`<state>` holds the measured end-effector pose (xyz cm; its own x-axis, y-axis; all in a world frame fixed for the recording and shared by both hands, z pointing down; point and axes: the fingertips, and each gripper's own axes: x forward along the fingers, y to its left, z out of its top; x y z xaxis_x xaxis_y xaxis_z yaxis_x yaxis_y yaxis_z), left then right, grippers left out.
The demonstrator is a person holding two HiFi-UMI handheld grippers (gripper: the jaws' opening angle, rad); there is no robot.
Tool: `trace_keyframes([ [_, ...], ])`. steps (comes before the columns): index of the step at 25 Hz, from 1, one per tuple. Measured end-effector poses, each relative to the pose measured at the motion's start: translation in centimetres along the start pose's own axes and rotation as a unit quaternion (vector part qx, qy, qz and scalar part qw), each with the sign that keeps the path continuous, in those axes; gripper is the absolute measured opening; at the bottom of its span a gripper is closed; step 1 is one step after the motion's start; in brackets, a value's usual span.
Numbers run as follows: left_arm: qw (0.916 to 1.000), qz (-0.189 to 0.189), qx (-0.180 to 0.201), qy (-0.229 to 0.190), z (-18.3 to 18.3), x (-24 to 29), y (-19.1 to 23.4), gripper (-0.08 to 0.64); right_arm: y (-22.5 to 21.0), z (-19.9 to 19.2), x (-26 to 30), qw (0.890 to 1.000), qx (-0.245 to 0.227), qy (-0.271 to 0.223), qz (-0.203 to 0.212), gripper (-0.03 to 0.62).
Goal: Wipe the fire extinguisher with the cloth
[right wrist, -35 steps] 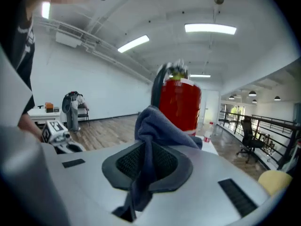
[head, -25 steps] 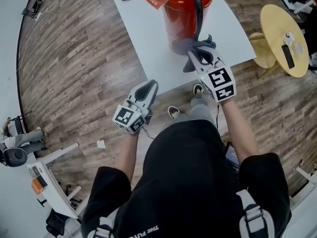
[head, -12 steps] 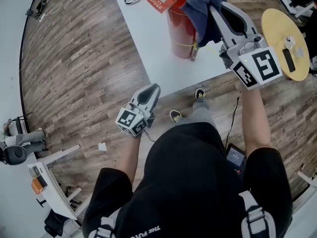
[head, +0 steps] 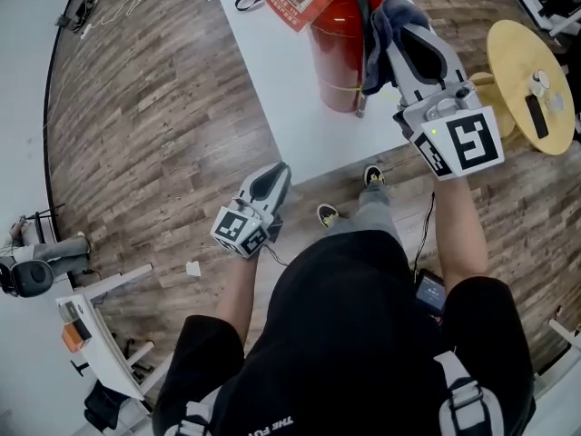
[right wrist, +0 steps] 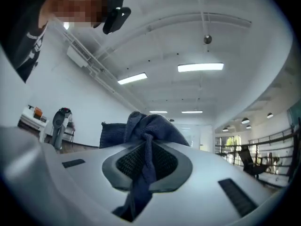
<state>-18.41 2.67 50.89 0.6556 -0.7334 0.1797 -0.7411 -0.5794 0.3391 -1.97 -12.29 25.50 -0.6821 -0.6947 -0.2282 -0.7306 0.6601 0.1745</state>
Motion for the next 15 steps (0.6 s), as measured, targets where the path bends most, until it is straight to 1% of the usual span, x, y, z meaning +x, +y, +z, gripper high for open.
trace_keyframes([
  [1,1.0000,0.001,0.001,0.000,-0.1,0.0,0.1,0.048,-0.1,0.4,0.3,1.000,-0.007,-0.006,0.013,0.038],
  [2,1.0000,0.002,0.004,-0.001,-0.1,0.1,0.1,0.048,-0.1,0.0,0.3,1.000,-0.003,-0.010,0.024,0.038],
  [3,1.0000,0.002,0.007,-0.003,0.1,0.3,0.1,0.048,0.0,-1.3,0.0,0.999,0.008,-0.002,0.033,0.038],
  [4,0.9999,0.001,0.009,-0.006,0.2,0.5,0.0,0.048,0.4,-3.5,-0.6,0.999,0.018,0.024,0.038,0.038],
  [6,0.9999,-0.004,0.006,-0.009,0.2,0.7,-0.6,0.048,1.2,-9.5,-2.1,0.994,0.045,0.091,0.037,0.038],
  [7,0.9999,-0.007,0.002,-0.009,0.0,0.8,-0.8,0.048,1.4,-12.1,-2.8,0.991,0.068,0.111,0.032,0.038],
  [9,0.9998,-0.017,-0.005,-0.005,-0.4,1.4,-1.2,0.048,1.3,-15.0,-3.7,0.987,0.102,0.122,0.026,0.038],
  [11,0.9996,-0.027,-0.007,-0.001,-0.7,2.2,-1.6,0.048,1.0,-15.7,-3.9,0.984,0.115,0.130,0.030,0.038],
  [12,0.9995,-0.032,-0.005,0.000,-0.8,2.5,-2.0,0.048,1.0,-15.6,-3.9,0.983,0.110,0.140,0.035,0.038],
  [15,0.9992,-0.038,0.011,0.001,-0.4,3.4,-3.2,0.048,1.0,-14.0,-4.9,0.982,0.070,0.166,0.050,0.038],
])
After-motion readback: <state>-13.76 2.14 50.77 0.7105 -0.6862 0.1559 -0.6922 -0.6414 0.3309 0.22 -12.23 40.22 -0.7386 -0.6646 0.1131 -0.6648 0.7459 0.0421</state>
